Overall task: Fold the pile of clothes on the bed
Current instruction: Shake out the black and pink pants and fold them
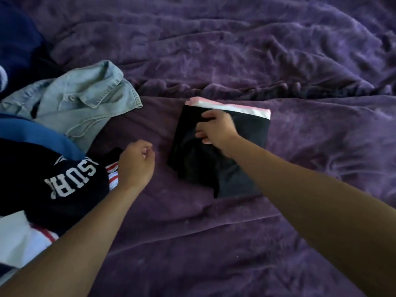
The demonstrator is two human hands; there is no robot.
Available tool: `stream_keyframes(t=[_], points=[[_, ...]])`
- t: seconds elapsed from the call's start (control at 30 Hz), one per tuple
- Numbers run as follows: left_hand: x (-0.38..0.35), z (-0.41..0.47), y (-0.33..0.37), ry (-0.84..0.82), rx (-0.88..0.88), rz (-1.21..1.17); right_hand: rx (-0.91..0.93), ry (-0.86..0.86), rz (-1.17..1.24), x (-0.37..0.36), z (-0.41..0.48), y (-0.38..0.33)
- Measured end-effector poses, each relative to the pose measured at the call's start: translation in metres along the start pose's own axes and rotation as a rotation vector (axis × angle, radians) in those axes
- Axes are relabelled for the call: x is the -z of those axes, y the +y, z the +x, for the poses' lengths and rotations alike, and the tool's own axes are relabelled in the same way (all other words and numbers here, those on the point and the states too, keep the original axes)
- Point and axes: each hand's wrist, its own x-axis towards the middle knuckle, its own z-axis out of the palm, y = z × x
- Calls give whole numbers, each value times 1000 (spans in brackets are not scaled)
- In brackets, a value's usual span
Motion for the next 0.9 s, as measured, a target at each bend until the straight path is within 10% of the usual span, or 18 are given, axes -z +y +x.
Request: stream_keyframes(t=[0.17,0.33,0.9], points=[[-38,-6,54,23,-321,210,280,553,-592,73,-24,62],[-108,1,74,-177,-411,463,68,481,-655,80,-15,117],[-90,-25,81,-163,-350,359,214,484,-487,80,-63,133]])
